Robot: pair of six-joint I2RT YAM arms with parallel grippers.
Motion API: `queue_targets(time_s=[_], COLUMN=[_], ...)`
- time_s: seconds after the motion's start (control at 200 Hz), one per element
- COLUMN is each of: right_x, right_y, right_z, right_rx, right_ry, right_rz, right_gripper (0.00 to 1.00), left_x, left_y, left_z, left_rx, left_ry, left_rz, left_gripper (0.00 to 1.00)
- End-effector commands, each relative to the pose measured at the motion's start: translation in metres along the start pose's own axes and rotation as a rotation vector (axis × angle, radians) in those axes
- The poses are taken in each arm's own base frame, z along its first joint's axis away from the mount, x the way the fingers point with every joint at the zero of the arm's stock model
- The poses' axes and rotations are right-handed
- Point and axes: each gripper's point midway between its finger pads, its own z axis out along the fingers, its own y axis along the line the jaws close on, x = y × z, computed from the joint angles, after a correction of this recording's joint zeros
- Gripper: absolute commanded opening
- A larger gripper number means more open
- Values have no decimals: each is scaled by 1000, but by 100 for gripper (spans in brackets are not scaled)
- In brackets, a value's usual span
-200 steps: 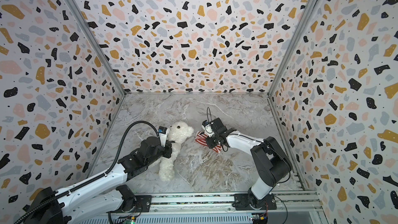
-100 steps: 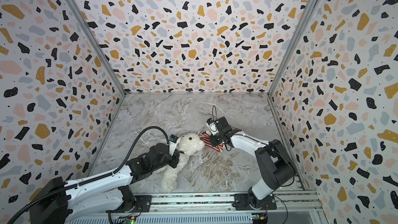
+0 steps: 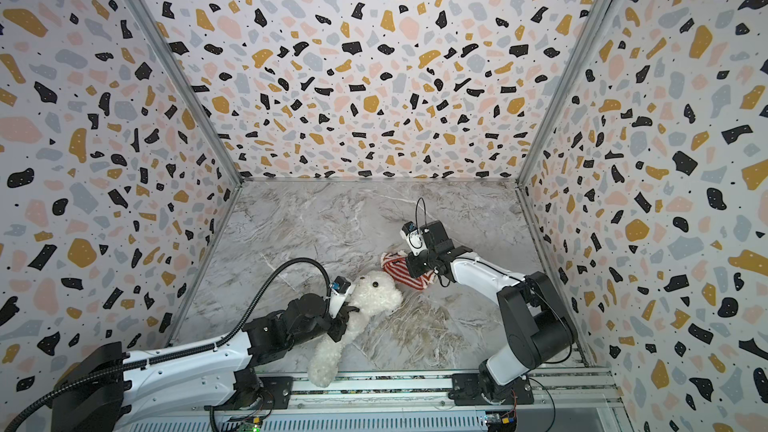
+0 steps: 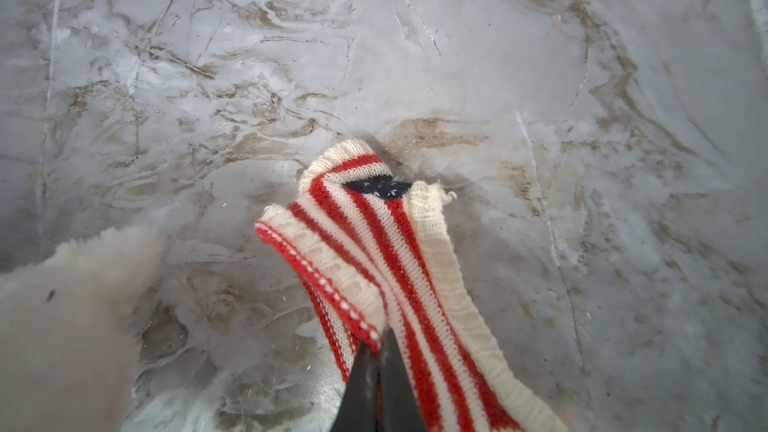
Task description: Dress the teddy bear
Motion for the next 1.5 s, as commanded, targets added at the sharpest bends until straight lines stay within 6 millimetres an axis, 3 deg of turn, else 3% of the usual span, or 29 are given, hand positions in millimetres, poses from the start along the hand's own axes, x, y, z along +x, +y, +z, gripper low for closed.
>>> queue_targets(time_s=[0.0,0.39,0.796,1.121,1.492], right_x=[-13,-18,-21,-21,-18], right_y=[8,25,37,67,96], right_z=[-16,-30,-32,-42,-53], right_rx=[-26,-51,-60,-95,-130], right_ry=[-61,-100,-108,-136,-157], right_rz=[-37,-101,-138,-219,-295], right_gripper=[0,0,0,0,0], left_x=[-22,-28,-26,-26,-42], left_y=[-11,-37,-48,-13,22], left_z=[0,18,22,30,22], left_rx=[31,104,141,-65,-283], left_ry=[-110,-75,-71,-65,-130], left_rz=[66,231,238,221,164], left_gripper=[5,3,0,0,0])
